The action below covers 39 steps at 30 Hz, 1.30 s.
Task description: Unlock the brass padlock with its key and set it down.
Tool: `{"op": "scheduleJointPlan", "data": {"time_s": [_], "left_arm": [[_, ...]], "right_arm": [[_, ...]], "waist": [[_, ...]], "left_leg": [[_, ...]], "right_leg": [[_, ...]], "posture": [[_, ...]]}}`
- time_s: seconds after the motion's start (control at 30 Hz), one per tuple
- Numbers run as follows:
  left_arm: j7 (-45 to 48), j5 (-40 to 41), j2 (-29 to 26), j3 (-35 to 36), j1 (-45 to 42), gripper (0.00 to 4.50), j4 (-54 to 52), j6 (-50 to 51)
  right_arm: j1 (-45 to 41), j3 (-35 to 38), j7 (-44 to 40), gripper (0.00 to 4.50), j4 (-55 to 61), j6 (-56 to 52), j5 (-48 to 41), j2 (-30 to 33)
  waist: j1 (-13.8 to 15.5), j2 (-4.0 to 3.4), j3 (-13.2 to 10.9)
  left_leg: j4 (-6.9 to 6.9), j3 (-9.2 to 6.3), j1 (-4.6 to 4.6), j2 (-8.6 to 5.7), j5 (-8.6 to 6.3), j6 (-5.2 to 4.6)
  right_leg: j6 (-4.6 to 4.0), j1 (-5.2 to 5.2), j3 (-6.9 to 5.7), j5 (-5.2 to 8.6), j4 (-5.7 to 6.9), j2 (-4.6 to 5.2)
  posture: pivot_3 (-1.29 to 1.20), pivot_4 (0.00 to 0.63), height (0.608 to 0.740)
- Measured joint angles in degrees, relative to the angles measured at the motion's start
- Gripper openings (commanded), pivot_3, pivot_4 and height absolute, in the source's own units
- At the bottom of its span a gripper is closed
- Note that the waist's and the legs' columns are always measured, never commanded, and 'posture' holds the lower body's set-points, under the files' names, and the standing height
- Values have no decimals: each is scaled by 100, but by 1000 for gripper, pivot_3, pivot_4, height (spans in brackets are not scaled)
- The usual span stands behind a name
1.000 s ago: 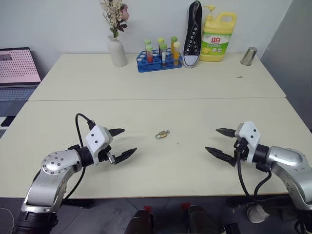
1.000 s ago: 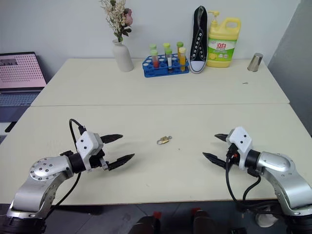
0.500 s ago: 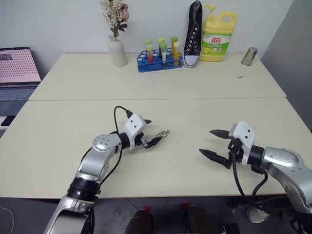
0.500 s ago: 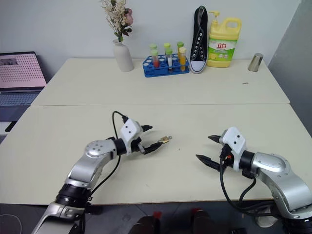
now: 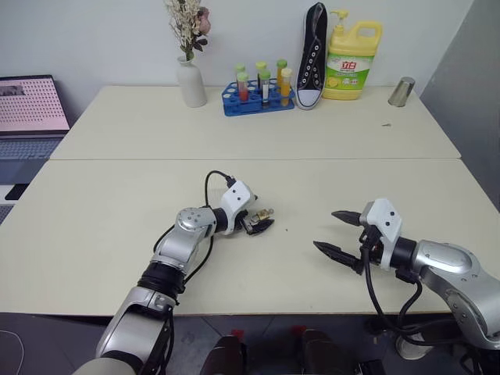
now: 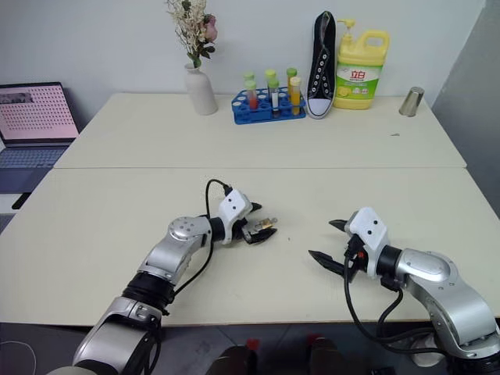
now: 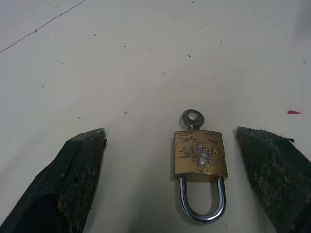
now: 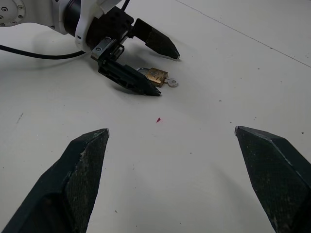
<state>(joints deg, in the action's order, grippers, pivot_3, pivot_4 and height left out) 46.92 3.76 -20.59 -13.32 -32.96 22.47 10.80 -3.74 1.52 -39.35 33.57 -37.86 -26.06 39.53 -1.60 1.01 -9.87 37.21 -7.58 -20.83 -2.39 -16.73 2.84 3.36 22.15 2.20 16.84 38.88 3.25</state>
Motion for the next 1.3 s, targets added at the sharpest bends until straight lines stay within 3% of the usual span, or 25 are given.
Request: {"op": "scheduleJointPlan", "data": {"time_s": [0.27,0.33,0.5,0.67,0.83,1.07,1.3], "left_arm": [[239,-1,-269,-200,140,1280,-565,569],[232,-5,-325,-210,172,990,-642,609],[113,-9,-351,-203,313,992,-784,425],[375,41,-425,-187,661,991,-1159,-659],[707,52,-458,-189,632,991,-1739,-2376],[-187,-1459,-650,-224,182,991,-1180,-6019],[-846,-1873,-773,-214,115,991,-617,-7130]], "right_arm": [[-200,16,81,4500,-1,-75,-136,-121],[-208,17,95,4500,-4,-76,-178,-128],[-272,68,206,4500,-29,-49,-168,-168],[-261,74,182,4500,-71,97,-97,-97],[-209,168,-71,4500,-69,246,-228,-59],[-400,490,-156,4500,65,-498,-1444,-166],[-895,405,24,4500,40,-1184,-2278,-298]], "waist": [[-63,-2,4],[-65,-3,5],[-65,-2,5],[-8,-1,3],[46,1,2],[43,3,1],[12,3,1]], "left_leg": [[-4,1,8,10,-3,-5],[-4,1,8,10,-3,-6],[-4,2,8,11,-4,-6],[-5,-2,-6,16,2,4],[-3,3,-8,11,3,6],[-6,7,-5,6,0,-1],[-5,3,-7,3,-6,-12]], "right_leg": [[0,2,5,0,6,-12],[0,2,6,0,6,-12],[0,3,7,0,6,-12],[-1,13,7,0,2,-1],[0,6,9,0,-8,23],[0,5,9,-1,-12,16],[1,7,5,-1,-8,14]], "posture": [[0,150,740],[0,150,740],[0,150,740],[0,150,740],[0,150,740],[0,150,740],[0,150,740]]}}
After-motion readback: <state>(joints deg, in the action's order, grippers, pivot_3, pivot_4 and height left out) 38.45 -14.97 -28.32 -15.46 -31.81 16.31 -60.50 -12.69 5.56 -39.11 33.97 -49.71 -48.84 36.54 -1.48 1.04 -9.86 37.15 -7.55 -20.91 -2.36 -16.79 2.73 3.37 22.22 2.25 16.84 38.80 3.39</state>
